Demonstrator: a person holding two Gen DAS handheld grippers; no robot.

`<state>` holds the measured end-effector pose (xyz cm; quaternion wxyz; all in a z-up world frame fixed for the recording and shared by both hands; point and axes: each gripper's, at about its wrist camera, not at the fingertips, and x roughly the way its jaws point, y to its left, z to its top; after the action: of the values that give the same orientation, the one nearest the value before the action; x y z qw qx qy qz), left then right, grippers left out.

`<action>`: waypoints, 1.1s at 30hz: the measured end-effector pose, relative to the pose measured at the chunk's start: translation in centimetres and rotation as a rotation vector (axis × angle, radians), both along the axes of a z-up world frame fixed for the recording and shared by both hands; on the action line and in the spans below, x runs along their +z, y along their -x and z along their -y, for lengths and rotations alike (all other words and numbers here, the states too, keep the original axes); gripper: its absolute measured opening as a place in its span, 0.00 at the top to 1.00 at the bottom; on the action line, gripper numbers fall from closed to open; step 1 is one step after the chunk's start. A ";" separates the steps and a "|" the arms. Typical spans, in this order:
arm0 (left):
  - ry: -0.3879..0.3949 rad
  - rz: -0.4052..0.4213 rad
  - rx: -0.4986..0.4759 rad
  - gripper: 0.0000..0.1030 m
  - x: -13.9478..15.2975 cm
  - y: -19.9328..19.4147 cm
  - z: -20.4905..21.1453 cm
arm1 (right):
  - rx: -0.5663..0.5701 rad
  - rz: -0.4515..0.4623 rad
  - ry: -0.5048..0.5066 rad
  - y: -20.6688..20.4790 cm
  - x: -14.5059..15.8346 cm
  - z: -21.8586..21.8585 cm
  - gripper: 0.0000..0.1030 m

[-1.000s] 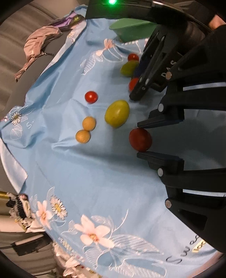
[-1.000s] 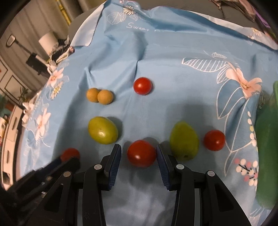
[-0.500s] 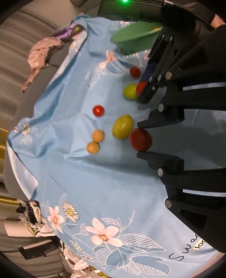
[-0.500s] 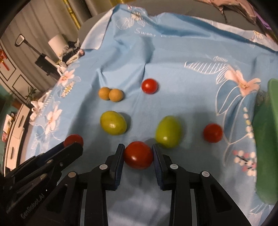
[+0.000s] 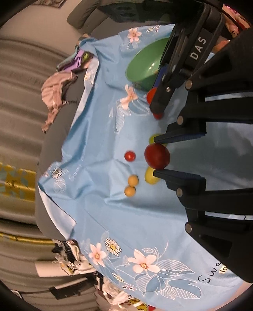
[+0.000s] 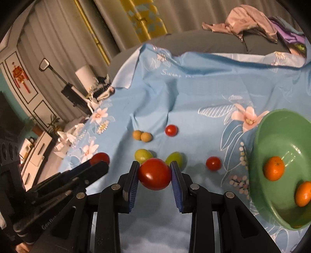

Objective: Organize fruits
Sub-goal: 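Carry both red cherry tomatoes over the green bowl and lower them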

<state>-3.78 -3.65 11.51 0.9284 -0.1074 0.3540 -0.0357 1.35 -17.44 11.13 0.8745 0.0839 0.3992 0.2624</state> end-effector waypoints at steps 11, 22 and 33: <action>-0.047 0.045 -0.067 0.74 0.9 0.5 2.9 | -0.063 0.081 -0.025 1.1 2.3 3.0 0.67; -0.089 0.069 -0.098 0.74 2.0 -0.6 6.3 | -0.154 0.138 -0.086 1.2 3.8 7.9 0.67; -0.101 0.090 -0.215 0.74 2.7 -2.3 12.9 | -0.283 0.156 -0.142 1.6 4.0 13.8 0.67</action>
<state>-1.46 -16.57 14.20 0.9383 -0.0199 0.3228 -0.1220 -0.28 -31.20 15.17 0.9229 0.1802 0.2947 0.1701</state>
